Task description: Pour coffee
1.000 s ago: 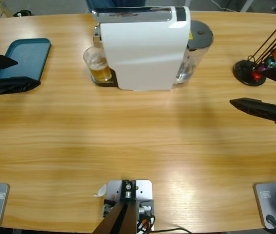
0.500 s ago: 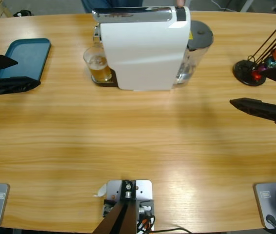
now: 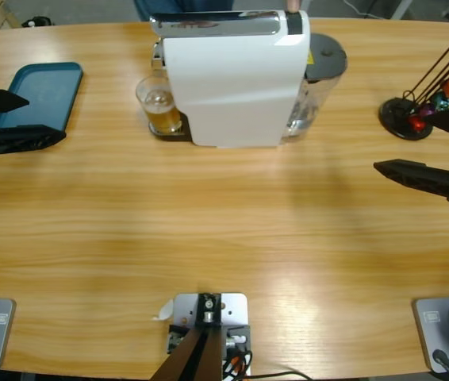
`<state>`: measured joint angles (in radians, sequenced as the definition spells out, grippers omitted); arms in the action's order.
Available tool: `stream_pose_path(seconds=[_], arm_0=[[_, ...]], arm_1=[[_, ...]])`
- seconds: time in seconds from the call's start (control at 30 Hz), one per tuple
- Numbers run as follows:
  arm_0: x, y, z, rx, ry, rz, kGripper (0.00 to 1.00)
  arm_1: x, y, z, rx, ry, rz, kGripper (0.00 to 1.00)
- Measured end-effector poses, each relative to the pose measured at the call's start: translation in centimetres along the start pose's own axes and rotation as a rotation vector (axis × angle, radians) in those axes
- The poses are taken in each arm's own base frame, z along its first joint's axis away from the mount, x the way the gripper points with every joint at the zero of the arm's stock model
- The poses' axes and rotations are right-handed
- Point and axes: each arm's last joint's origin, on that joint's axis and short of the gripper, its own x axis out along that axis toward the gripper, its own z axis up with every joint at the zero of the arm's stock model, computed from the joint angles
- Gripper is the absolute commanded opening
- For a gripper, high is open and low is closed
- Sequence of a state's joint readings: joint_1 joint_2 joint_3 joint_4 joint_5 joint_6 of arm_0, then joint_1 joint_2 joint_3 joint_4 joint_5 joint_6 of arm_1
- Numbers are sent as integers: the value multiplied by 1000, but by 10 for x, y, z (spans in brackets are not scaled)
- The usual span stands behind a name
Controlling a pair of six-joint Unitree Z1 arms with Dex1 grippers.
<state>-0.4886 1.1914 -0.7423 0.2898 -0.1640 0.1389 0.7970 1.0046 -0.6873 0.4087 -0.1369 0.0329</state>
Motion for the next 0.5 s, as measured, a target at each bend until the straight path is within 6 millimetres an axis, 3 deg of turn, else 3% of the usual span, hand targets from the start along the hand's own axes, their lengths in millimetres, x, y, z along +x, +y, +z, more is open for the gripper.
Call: stream_pose_path(seconds=[0.37, 0.5], arm_0=[[0, 0, 0, 0, -1, 0, 1000], [17, 3, 4, 4, 23, -4, 1000]], arm_1=[[0, 0, 0, -1, 0, 0, 991], [0, 0, 0, -2, 0, 3, 991]])
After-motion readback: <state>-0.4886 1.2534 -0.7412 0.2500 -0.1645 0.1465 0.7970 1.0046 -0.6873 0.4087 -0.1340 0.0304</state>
